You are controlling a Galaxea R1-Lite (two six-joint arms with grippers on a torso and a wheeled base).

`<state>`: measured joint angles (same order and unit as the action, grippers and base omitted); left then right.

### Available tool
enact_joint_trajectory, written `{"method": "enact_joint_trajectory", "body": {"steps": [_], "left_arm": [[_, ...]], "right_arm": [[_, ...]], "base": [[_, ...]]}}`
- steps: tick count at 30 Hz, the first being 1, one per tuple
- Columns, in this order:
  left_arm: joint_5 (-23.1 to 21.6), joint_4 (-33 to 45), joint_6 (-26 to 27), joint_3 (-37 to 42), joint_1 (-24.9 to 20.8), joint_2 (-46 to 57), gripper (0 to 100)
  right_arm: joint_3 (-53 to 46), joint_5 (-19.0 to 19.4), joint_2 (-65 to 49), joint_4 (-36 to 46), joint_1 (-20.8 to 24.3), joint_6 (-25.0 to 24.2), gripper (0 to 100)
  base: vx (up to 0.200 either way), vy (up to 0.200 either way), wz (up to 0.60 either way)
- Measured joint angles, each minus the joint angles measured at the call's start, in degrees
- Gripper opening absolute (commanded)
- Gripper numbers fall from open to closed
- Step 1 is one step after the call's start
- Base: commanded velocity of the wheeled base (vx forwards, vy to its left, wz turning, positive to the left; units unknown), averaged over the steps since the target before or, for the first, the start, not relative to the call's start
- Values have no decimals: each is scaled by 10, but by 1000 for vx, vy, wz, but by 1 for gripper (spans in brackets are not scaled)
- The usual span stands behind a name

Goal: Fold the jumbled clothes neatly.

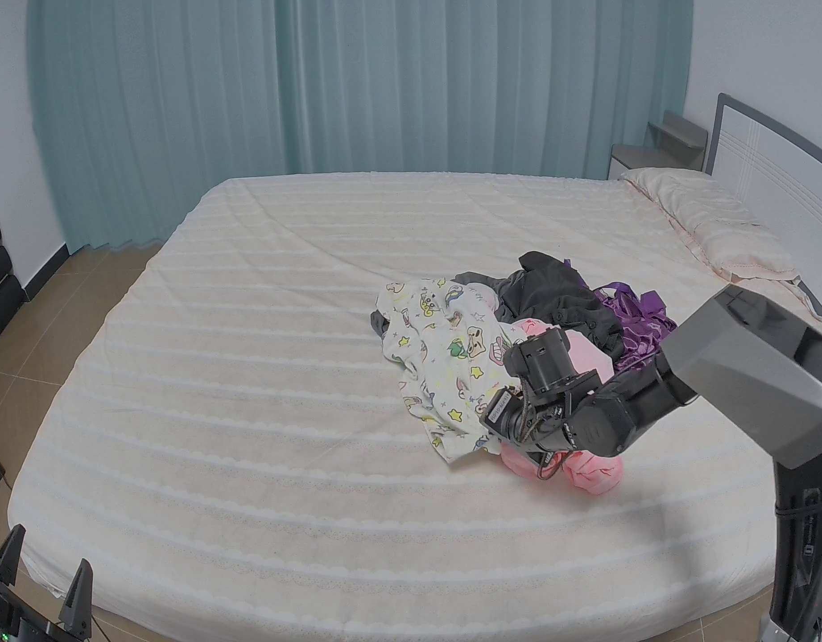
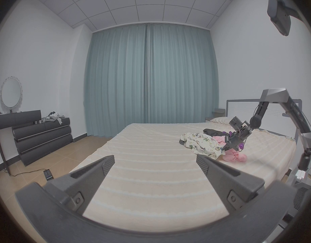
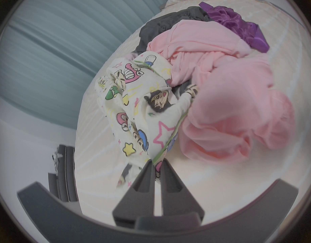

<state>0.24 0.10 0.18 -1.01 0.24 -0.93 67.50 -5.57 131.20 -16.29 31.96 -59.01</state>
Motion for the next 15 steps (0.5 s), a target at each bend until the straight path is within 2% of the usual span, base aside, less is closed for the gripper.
{"method": "enact_joint_trajectory", "body": {"steps": [4, 5, 8, 12, 15], "left_arm": [[0, 0, 0, 0, 0, 0, 100], [0, 0, 0, 0, 0, 0, 100], [0, 0, 0, 0, 0, 0, 100], [0, 0, 0, 0, 0, 0, 100], [0, 0, 0, 0, 0, 0, 100]], "right_arm": [[-93, 23, -66, -4, 30, 19, 0], [-111, 26, -79, -6, 37, 23, 100], [-164, 41, -112, -22, 63, 35, 100], [-211, 79, -137, -40, 89, 55, 100], [-222, 80, -137, -45, 97, 64, 100]], "base": [[0, 0, 0], [0, 0, 0], [0, 0, 0], [0, 0, 0], [0, 0, 0]]}}
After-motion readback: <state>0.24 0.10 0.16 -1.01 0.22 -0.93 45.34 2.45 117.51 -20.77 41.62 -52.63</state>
